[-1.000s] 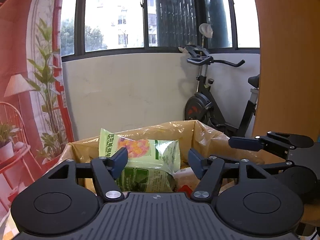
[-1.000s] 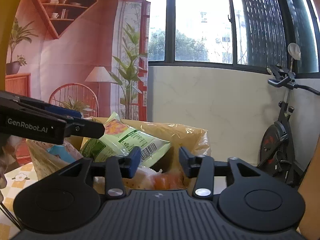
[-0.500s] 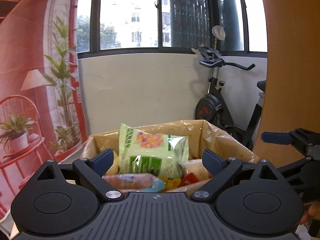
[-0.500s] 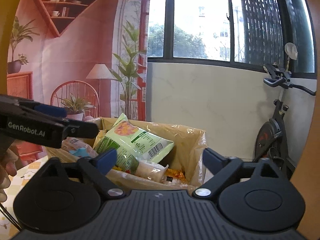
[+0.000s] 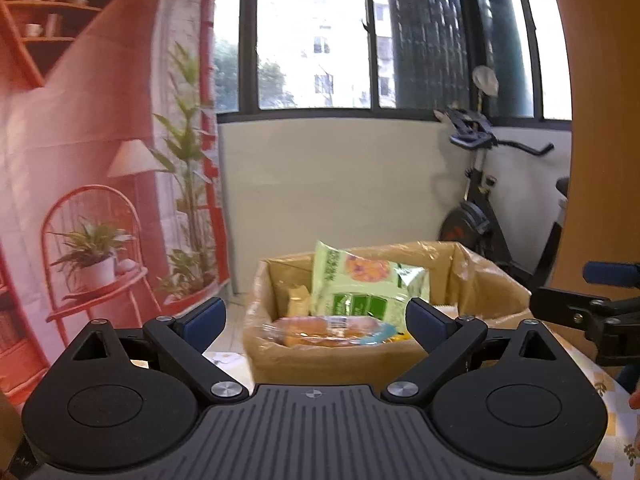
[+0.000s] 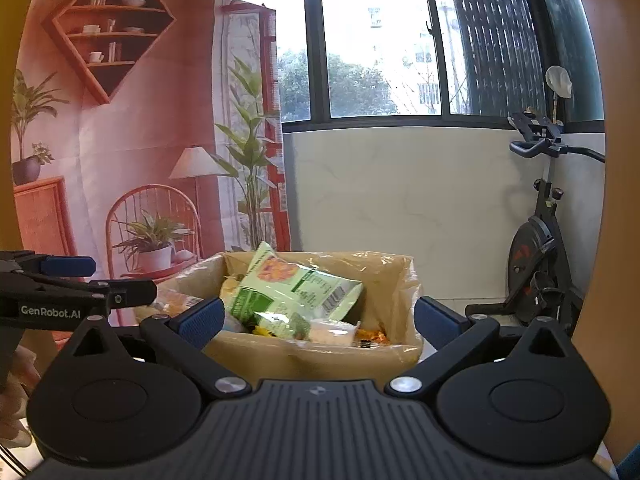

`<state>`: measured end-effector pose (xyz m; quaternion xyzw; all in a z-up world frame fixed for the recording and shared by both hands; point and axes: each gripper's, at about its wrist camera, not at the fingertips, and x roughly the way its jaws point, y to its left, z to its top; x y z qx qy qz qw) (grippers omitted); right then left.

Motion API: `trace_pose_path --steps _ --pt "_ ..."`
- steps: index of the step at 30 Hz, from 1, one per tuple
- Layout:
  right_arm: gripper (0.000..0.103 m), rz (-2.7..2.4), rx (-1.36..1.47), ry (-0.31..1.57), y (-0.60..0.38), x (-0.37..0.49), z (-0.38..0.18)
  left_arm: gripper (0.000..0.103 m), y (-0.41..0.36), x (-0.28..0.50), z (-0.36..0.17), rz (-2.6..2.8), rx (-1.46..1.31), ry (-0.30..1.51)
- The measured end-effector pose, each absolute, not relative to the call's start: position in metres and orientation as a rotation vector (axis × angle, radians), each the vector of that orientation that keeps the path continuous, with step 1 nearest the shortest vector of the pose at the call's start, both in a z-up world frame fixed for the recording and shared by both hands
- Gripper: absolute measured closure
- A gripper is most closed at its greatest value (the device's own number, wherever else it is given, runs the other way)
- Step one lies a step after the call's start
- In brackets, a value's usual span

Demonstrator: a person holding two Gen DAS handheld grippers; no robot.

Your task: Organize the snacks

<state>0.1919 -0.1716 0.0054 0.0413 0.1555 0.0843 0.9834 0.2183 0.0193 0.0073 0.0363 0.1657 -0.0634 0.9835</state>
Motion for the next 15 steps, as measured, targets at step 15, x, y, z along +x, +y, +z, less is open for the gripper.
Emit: trace_pose_path --steps 15 --pt "0.000 0.066 0.090 0.325 -0.152 0.127 0.051 0.005 0.041 0.143 0.052 -0.124 0.048 0.263"
